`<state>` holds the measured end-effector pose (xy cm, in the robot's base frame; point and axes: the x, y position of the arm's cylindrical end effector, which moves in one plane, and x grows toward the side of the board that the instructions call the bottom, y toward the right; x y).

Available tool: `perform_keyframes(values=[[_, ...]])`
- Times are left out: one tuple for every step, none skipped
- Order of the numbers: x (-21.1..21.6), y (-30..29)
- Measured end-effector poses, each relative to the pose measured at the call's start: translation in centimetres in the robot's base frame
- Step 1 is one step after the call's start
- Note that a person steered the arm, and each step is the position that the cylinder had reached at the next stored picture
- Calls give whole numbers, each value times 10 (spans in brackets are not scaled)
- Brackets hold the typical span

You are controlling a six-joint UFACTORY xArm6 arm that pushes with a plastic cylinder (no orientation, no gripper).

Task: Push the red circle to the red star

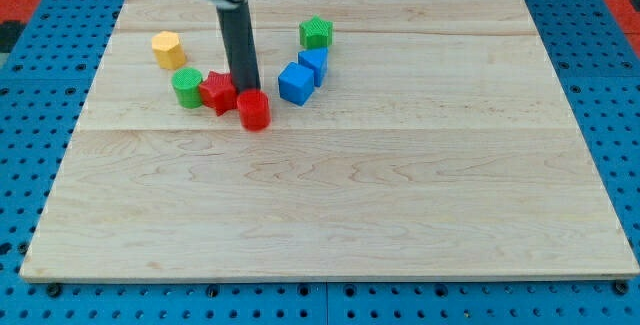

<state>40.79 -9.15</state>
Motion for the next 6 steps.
perform_keyframes(values=[[45, -10], [93, -23], [96, -35], [116, 18], [77, 13], [30, -29]])
